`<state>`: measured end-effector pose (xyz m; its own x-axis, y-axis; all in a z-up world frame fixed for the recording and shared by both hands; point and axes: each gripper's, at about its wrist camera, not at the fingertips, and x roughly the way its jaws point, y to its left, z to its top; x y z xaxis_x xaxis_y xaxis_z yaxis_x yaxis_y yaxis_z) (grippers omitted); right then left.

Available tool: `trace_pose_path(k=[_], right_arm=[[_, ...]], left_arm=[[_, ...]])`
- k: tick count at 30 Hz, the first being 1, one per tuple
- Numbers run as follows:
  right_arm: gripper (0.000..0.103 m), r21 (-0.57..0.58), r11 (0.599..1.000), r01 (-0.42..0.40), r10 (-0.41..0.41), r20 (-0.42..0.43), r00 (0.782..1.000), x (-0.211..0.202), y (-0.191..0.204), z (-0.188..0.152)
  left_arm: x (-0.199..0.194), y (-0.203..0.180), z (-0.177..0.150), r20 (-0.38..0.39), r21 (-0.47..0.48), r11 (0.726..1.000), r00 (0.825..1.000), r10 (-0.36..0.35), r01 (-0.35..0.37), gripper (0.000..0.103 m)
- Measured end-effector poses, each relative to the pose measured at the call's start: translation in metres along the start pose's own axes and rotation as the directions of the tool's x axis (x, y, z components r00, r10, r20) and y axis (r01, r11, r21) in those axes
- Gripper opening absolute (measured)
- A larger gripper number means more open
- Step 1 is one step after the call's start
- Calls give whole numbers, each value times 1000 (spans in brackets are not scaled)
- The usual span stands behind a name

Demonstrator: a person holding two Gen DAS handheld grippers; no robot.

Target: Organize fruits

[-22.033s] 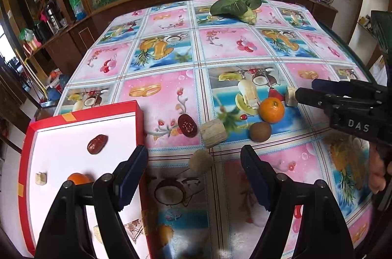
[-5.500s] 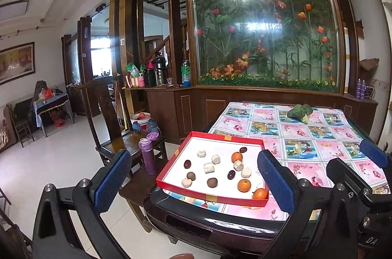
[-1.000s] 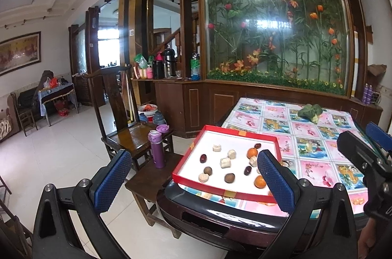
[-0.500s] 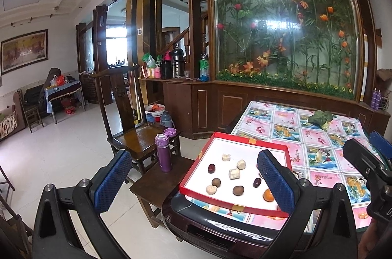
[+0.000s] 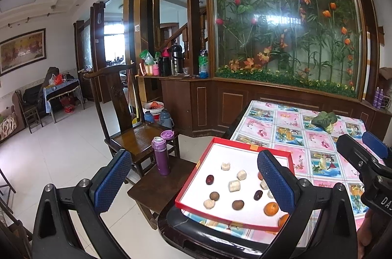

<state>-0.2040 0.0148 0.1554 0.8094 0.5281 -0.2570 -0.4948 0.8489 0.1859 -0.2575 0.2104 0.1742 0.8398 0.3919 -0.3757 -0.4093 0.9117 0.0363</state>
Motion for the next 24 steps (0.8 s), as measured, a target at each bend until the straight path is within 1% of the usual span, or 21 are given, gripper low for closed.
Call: trace_pose_path(k=[11, 17, 24], right_arm=[[103, 37, 999, -27, 29, -48, 998, 39, -6, 7], [103, 48, 998, -34, 37, -56, 998, 50, -7, 9], [103, 61, 997, -47, 51, -68, 996, 56, -9, 10]], left_arm=[[17, -1, 14, -11, 8, 1000, 1000, 9, -9, 103], [26, -2, 18, -29, 12, 1000, 1000, 0, 0, 103], [29, -3, 20, -41, 7, 1000, 999, 9, -9, 103]])
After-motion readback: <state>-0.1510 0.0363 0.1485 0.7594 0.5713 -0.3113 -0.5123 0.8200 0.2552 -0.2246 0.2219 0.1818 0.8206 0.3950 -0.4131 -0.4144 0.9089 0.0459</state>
